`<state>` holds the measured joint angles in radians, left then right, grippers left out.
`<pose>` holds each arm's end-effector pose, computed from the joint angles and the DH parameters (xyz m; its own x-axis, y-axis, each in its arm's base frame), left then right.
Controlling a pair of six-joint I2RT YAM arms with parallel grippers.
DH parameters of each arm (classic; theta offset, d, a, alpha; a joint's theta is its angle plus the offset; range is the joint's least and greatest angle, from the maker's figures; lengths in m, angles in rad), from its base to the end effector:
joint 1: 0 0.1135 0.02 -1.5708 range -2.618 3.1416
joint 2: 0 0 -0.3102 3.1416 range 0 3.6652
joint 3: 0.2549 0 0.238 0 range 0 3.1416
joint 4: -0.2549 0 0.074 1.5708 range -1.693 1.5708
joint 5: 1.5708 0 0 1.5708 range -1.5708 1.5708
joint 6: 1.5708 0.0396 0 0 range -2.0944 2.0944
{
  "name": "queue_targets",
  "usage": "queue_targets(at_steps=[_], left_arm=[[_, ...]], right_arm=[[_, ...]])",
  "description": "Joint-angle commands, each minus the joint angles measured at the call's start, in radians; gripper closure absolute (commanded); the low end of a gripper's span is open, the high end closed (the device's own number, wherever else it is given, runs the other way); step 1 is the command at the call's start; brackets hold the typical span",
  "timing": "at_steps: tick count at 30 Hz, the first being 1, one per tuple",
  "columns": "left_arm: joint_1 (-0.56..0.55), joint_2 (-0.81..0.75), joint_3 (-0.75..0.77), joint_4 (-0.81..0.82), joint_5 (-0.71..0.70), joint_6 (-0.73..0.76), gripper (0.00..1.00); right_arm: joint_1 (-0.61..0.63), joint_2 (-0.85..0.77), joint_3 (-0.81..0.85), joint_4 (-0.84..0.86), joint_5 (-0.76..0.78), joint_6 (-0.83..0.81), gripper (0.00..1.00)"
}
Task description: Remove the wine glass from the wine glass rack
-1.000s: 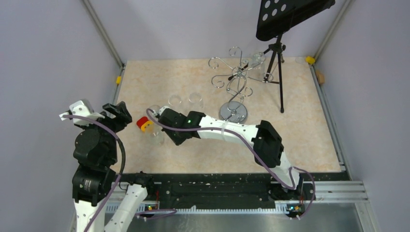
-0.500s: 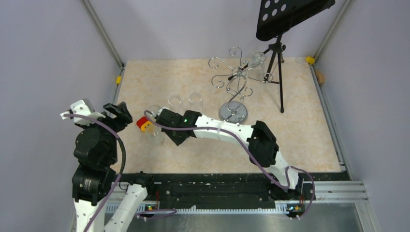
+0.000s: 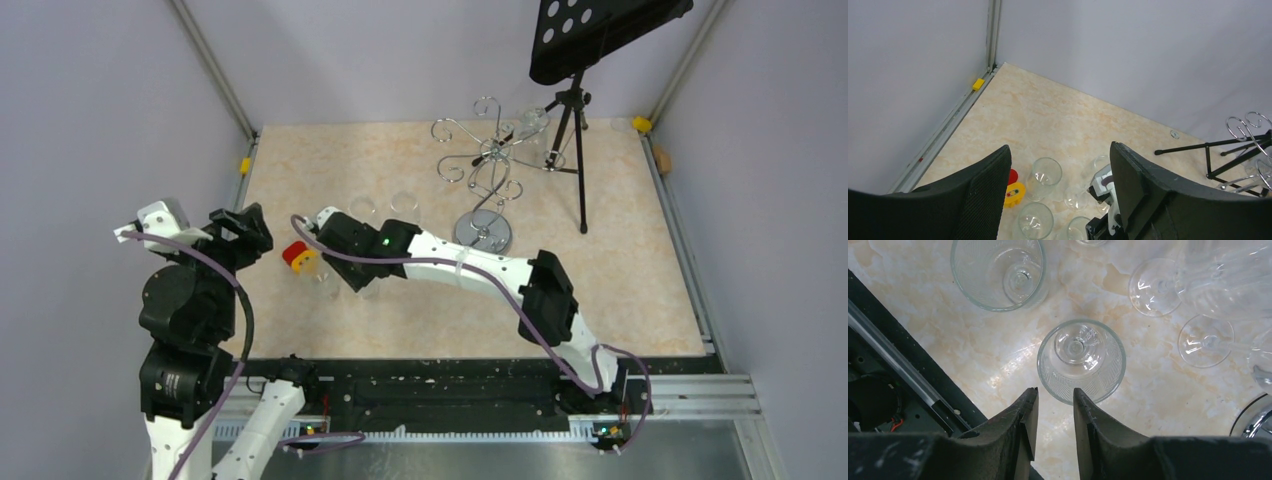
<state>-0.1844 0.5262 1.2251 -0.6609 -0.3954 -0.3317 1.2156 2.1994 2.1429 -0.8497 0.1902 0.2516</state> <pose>0.0027 0.0150 0.4676 0.1034 -0.3250 -0.9400 -0.1856 0.9222 -0.3392 0.1828 0.4712 0.3225 -0.4842 -0.6026 -0.6344 -0.7842 0.6204 0.0094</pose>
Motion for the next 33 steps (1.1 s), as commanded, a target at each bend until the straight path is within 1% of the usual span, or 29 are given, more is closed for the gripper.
queue_targets(at_steps=[1,6,9,11,13,16,18,20,23,25,26,27,29,33], left_arm=[[0.003,0.018,0.035,0.017,0.086,0.020,0.24],[0.003,0.008,0.032,0.023,0.133,0.020,0.23],[0.003,0.007,0.034,0.023,0.174,0.025,0.23],[0.003,0.006,0.029,0.026,0.208,0.028,0.22],[0.003,0.007,0.024,0.035,0.245,0.032,0.22],[0.003,0.008,0.010,0.055,0.336,0.043,0.22],[0.003,0.009,-0.002,0.067,0.370,0.042,0.22],[0.003,0.014,-0.008,0.071,0.388,0.040,0.22],[0.003,0.021,-0.010,0.072,0.390,0.036,0.22],[0.003,0.021,-0.012,0.075,0.389,0.028,0.22],[0.003,0.018,-0.014,0.078,0.390,0.020,0.22],[0.003,0.013,-0.023,0.087,0.390,0.012,0.22],[0.003,0.003,-0.039,0.109,0.391,-0.001,0.22],[0.003,-0.007,-0.057,0.130,0.390,-0.024,0.22]], right_arm=[[0.006,-0.152,0.011,0.068,0.021,-0.036,0.66],[-0.002,-0.358,-0.111,0.160,0.046,-0.051,0.59],[-0.015,-0.510,-0.213,0.240,0.088,-0.060,0.48],[-0.021,-0.619,-0.300,0.310,0.147,-0.085,0.40],[-0.034,-0.719,-0.373,0.365,0.221,-0.106,0.36],[-0.070,-0.839,-0.431,0.386,0.311,-0.122,0.34],[-0.094,-0.889,-0.451,0.380,0.376,-0.132,0.34],[-0.119,-0.940,-0.472,0.384,0.435,-0.138,0.33],[-0.174,-1.005,-0.501,0.392,0.463,-0.147,0.32],[-0.258,-1.028,-0.502,0.371,0.443,-0.110,0.32],[-0.320,-1.038,-0.505,0.362,0.399,-0.079,0.32],[-0.411,-1.042,-0.509,0.357,0.321,-0.042,0.32],[-0.524,-1.038,-0.508,0.345,0.210,0.027,0.33],[-0.620,-1.006,-0.488,0.308,0.174,0.127,0.41]])
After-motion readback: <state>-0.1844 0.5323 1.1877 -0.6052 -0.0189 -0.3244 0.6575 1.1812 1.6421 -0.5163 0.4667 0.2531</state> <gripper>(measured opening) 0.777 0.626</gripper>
